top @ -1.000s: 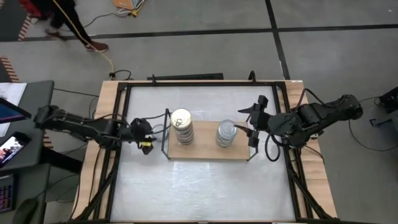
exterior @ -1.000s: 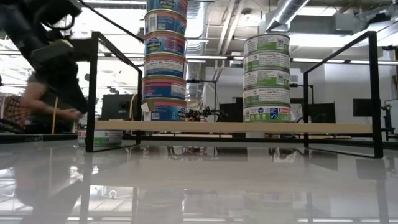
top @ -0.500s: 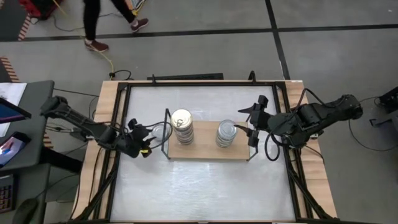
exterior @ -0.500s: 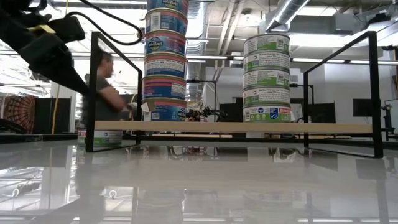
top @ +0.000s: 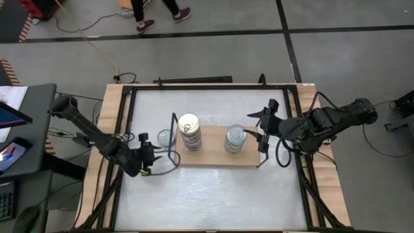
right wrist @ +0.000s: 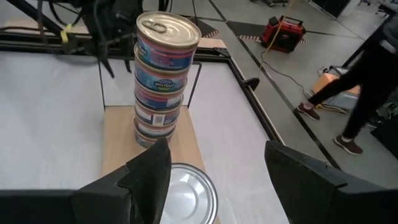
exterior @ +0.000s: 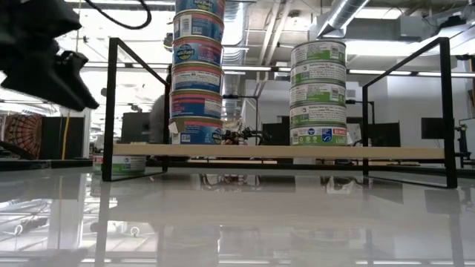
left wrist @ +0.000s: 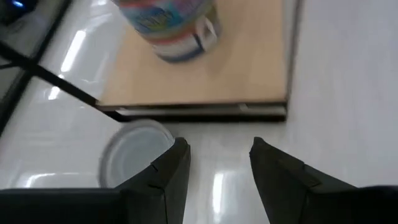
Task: Stack canned seafood by type on shelf
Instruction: Stack the green tuna can on top of the green tuna can on the shelf
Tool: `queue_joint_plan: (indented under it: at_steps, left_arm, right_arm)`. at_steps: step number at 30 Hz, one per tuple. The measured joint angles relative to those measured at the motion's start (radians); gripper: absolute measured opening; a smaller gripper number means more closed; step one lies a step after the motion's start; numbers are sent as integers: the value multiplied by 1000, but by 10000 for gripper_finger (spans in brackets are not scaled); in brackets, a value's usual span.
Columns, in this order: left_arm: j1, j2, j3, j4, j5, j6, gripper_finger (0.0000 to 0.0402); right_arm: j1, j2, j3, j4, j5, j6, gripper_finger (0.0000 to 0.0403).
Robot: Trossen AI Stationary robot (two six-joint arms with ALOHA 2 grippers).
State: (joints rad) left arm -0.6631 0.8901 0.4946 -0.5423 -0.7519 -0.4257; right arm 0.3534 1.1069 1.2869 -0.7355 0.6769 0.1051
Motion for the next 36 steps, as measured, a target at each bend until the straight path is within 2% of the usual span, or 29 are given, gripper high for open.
queue_joint_plan:
  at_steps: [5,12,17,27,36]
  left_arm:
    - [-5,136,0,5,25,12,159]
    - [-54,316,0,26,-78,138,159]
    - [-59,410,0,26,-114,191,159]
    - [10,539,0,26,-131,147,159]
    - [7,567,50,-4,-235,230,159]
  right_arm:
    - [0,0,0,18,-22,1,286]
    - [0,0,0,18,-26,8,286]
    - [0,2,0,18,-26,14,286]
    - [7,40,0,19,-27,26,286]
    - [7,58,-1,31,-26,28,286]
